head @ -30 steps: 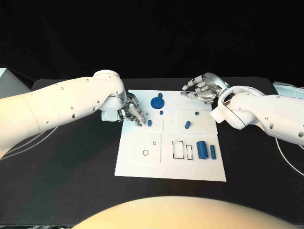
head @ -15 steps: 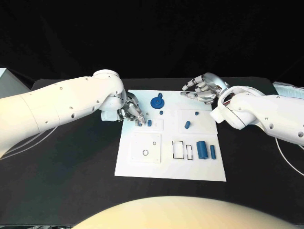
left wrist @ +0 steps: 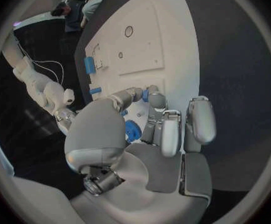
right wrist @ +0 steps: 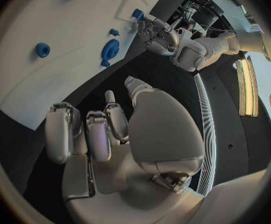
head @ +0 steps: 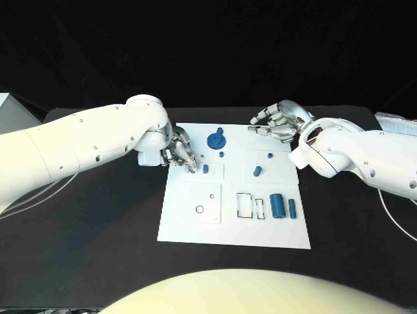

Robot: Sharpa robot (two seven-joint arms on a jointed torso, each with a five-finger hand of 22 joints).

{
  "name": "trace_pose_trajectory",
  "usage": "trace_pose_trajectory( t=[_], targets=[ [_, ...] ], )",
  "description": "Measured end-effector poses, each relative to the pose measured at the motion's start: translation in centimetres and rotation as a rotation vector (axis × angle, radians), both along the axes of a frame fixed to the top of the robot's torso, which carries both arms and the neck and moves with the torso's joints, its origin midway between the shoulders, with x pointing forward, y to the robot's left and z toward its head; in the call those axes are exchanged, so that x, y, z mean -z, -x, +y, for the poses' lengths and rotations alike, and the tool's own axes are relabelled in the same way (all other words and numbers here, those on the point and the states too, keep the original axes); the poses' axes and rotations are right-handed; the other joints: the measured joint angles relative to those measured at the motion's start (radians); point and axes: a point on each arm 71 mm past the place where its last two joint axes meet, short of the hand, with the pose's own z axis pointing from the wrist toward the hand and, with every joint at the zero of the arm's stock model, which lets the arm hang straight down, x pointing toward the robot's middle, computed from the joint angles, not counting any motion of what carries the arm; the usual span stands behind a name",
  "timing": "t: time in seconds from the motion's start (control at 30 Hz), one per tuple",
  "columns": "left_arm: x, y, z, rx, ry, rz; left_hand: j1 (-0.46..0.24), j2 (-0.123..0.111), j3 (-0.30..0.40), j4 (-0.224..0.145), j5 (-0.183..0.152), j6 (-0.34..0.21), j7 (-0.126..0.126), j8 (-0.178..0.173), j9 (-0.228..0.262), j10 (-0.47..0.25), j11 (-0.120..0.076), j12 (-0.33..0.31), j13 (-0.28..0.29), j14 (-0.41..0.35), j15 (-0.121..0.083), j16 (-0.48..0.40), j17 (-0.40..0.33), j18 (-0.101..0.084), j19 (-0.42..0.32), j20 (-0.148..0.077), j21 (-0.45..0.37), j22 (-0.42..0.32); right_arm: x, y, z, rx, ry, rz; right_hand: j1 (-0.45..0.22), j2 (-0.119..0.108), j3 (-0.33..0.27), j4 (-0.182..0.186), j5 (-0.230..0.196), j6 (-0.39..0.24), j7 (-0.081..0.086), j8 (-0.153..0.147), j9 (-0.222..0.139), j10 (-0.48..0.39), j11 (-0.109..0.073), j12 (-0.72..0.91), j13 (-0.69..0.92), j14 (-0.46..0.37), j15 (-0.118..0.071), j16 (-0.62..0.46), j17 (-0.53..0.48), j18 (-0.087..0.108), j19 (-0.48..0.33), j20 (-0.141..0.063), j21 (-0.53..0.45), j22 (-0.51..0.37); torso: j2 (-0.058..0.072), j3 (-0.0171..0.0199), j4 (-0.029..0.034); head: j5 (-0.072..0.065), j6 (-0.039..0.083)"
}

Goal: Assemble the parts on the task board

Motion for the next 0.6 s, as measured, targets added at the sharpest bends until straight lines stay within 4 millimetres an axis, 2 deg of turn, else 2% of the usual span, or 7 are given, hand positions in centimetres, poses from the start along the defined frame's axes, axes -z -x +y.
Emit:
trace_pose_trajectory(
  t=[0.23, 0.3, 0.5, 0.53, 0.57, 0.6],
  targets=[
    [-0.15, -0.06, 0.20, -0.009, 0.006, -0.003, 0.011, 0.004, 0.016, 0.016, 0.000, -0.018, -0.003, 0.015, 0.013, -0.003, 0.003, 0.000, -0.003, 0.000, 0.000, 0.000, 0.000, 0.000, 0.000, 0.000, 0.000, 0.000, 0.02, 0.00, 0.00, -0.001, 0.000, 0.002, 0.000, 0.000, 0.000, 0.000, 0.000, 0.000, 0.000, 0.000, 0.000, 0.000, 0.000, 0.000, 0.000, 0.000, 0.000, 0.000, 0.000, 0.000, 0.000, 0.000, 0.000, 0.000, 0.000, 0.0000, 0.0000, 0.001, 0.000],
    [-0.23, -0.07, 0.18, -0.010, 0.008, -0.004, 0.030, 0.022, 0.016, 0.016, 0.000, -0.021, -0.004, 0.017, 0.014, -0.003, 0.003, 0.000, -0.004, -0.003, 0.004, 0.000, 0.000, 0.000, 0.000, 0.000, 0.000, 0.000, 0.03, 0.00, 0.01, -0.001, 0.001, 0.002, 0.000, 0.000, 0.000, 0.000, 0.000, 0.000, 0.000, 0.000, 0.000, 0.000, 0.000, 0.000, 0.000, 0.000, 0.000, 0.000, 0.000, 0.000, 0.000, 0.000, 0.000, 0.000, 0.000, 0.0000, -0.0001, 0.001, 0.000],
    [-0.34, -0.10, 0.27, -0.016, 0.016, -0.001, 0.030, 0.023, 0.024, 0.024, -0.001, -0.026, -0.005, 0.017, 0.018, -0.003, 0.004, -0.003, -0.007, -0.003, 0.004, 0.000, 0.000, 0.000, 0.000, 0.000, 0.000, 0.000, 0.05, 0.00, 0.00, -0.003, 0.001, 0.004, 0.000, 0.000, 0.000, 0.000, 0.000, 0.000, 0.000, 0.000, 0.000, 0.000, 0.000, 0.000, 0.000, 0.000, 0.000, 0.000, 0.001, 0.000, 0.000, 0.000, 0.000, 0.000, 0.000, 0.0000, -0.0005, 0.001, 0.000],
    [-0.39, -0.11, 0.26, -0.017, 0.018, 0.000, 0.037, 0.030, 0.024, 0.024, -0.002, -0.027, -0.004, 0.017, 0.019, -0.003, 0.004, -0.003, -0.007, -0.003, 0.004, 0.000, 0.000, 0.000, 0.000, 0.000, 0.000, 0.000, 0.05, 0.00, 0.00, -0.003, 0.001, 0.005, 0.000, 0.000, 0.000, 0.000, 0.000, 0.000, 0.000, 0.000, 0.000, 0.000, 0.000, 0.000, 0.000, 0.000, 0.000, 0.000, 0.001, 0.000, 0.000, 0.000, 0.000, 0.000, 0.000, 0.0000, -0.0005, 0.001, 0.000],
    [-0.42, -0.10, 0.28, -0.017, 0.021, 0.002, 0.036, 0.031, 0.027, 0.027, -0.011, -0.026, -0.003, 0.017, 0.018, -0.003, 0.004, -0.003, -0.010, -0.001, 0.006, -0.001, 0.000, 0.000, -0.003, 0.003, -0.001, 0.001, 0.06, 0.00, 0.00, -0.003, 0.001, 0.005, 0.000, 0.000, 0.000, 0.000, 0.000, 0.000, 0.000, 0.000, 0.000, 0.000, 0.000, 0.000, 0.000, 0.000, 0.000, 0.000, 0.001, 0.000, 0.000, 0.000, 0.000, 0.000, 0.000, 0.0000, -0.0005, 0.001, 0.000],
    [-0.45, -0.08, 0.30, -0.017, 0.024, 0.005, 0.032, 0.036, 0.033, 0.033, -0.048, -0.025, -0.002, 0.018, 0.018, -0.007, 0.007, -0.007, -0.016, 0.000, 0.007, -0.007, 0.000, 0.000, -0.007, 0.007, -0.007, 0.000, 0.07, 0.00, -0.01, -0.003, 0.001, 0.005, 0.000, 0.000, 0.005, 0.000, 0.000, 0.000, 0.000, 0.000, 0.000, 0.000, 0.000, 0.000, 0.000, 0.000, 0.000, 0.000, 0.001, 0.000, 0.000, 0.000, 0.000, 0.000, 0.000, 0.0000, -0.0005, 0.001, 0.000]
  ],
)
